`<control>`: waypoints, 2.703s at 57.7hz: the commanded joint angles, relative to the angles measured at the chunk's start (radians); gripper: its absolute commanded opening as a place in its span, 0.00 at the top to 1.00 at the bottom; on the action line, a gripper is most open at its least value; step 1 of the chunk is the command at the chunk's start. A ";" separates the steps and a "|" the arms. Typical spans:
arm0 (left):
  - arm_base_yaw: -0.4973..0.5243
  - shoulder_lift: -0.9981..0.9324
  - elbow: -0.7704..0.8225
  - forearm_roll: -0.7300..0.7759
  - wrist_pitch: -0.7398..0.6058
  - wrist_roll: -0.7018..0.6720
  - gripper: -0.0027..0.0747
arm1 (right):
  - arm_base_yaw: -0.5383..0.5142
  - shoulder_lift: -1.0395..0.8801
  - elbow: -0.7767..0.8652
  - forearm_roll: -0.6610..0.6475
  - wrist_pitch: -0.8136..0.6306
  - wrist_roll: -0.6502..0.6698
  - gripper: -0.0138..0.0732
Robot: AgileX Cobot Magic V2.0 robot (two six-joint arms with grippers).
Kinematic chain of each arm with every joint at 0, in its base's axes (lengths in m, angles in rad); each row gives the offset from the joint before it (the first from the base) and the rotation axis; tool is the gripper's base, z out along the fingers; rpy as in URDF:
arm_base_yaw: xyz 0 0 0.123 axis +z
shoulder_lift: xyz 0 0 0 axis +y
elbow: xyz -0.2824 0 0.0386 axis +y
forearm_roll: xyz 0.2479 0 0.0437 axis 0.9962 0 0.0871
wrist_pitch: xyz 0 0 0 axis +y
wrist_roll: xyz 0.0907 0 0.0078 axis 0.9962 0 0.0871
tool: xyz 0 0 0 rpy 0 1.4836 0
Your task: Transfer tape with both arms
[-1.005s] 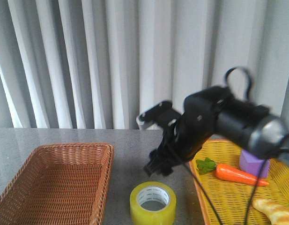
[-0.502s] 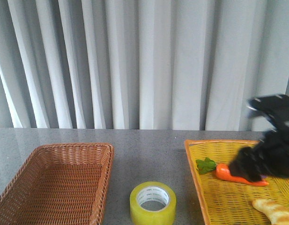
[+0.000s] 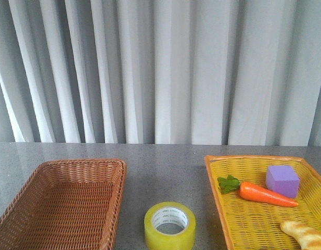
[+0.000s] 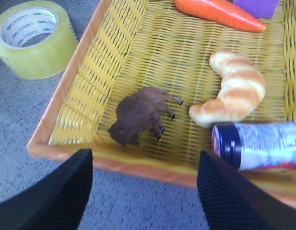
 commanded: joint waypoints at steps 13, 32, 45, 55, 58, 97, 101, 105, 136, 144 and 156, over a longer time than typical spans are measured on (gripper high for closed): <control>-0.008 -0.001 -0.033 -0.019 -0.073 -0.006 0.21 | -0.006 -0.180 0.035 -0.084 0.029 0.015 0.32; -0.007 0.008 -0.044 -0.018 -0.114 0.002 0.23 | -0.006 -0.205 0.035 -0.071 0.037 0.015 0.32; -0.007 0.147 -0.246 -0.019 -0.059 0.101 0.29 | -0.006 -0.205 0.035 -0.071 0.037 0.015 0.32; -0.025 0.306 -0.445 -0.019 0.008 0.130 0.31 | -0.006 -0.205 0.035 -0.071 0.037 0.015 0.32; -0.040 0.361 -0.495 -0.020 0.032 0.149 0.31 | -0.006 -0.205 0.035 -0.071 0.037 0.015 0.32; -0.166 1.091 -1.083 -0.017 0.355 0.254 0.32 | -0.006 -0.205 0.035 -0.071 0.037 0.015 0.32; -0.166 1.145 -1.136 -0.017 0.382 0.254 0.32 | -0.006 -0.205 0.035 -0.071 0.037 0.015 0.32; -0.166 1.198 -1.186 -0.015 0.386 0.254 0.32 | -0.006 -0.205 0.035 -0.071 0.037 0.015 0.32; -0.163 1.438 -1.379 0.035 0.373 0.216 0.34 | -0.006 -0.205 0.035 -0.071 0.037 0.015 0.32; -0.163 1.452 -1.379 0.034 0.369 0.167 0.40 | -0.006 -0.205 0.035 -0.071 0.040 0.015 0.32; -0.163 1.459 -1.379 0.034 0.395 0.141 0.57 | -0.006 -0.205 0.035 -0.071 0.040 0.015 0.32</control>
